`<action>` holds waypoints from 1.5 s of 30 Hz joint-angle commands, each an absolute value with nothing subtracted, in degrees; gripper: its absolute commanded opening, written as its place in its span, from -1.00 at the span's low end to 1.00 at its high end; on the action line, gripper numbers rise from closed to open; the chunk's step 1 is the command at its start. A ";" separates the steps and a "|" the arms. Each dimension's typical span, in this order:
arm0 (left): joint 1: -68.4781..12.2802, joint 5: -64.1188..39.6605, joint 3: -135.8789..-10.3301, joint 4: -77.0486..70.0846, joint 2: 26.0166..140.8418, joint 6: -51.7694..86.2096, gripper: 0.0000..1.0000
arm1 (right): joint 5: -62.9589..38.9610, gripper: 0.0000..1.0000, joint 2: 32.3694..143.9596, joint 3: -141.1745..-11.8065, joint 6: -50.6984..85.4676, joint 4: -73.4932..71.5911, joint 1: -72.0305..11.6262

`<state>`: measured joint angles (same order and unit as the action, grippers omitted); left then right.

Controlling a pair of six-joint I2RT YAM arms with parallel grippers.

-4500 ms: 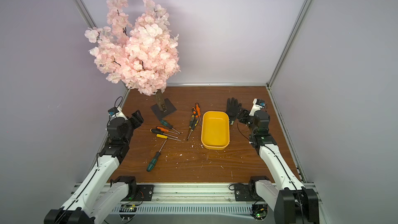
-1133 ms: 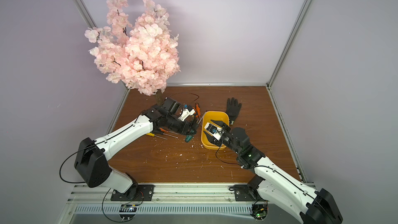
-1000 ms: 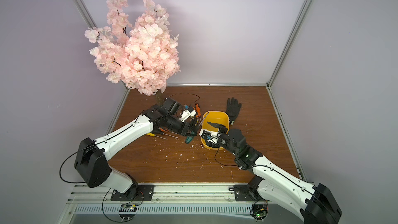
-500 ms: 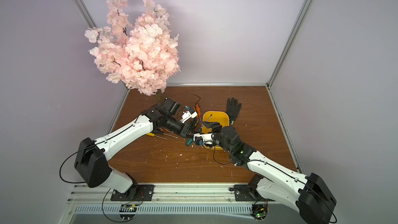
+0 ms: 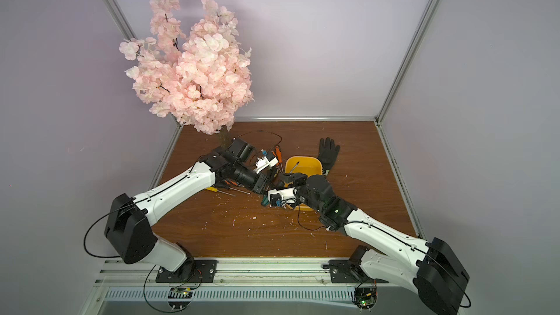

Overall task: Put the screwdriver on the desktop into the storage box
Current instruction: Pick up the screwdriver from the center of the board, then place the screwdriver in the storage box.

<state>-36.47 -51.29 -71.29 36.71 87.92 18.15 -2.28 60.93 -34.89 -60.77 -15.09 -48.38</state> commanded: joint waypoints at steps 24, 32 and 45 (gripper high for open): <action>-26.52 -41.29 -72.09 38.05 80.60 20.59 0.25 | 1.72 -0.73 56.71 -35.07 -48.95 -13.93 -49.37; -21.01 -27.78 -66.38 33.54 71.51 26.73 0.33 | 8.68 -0.73 58.63 -35.13 -28.42 -15.29 -49.00; -20.98 -18.85 -44.15 16.92 56.78 39.24 0.38 | 7.98 -0.70 71.14 -42.51 23.53 -10.53 -39.57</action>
<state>-21.45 -20.56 -44.91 21.87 57.67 36.36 8.60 70.37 -39.86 6.00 -9.58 -41.78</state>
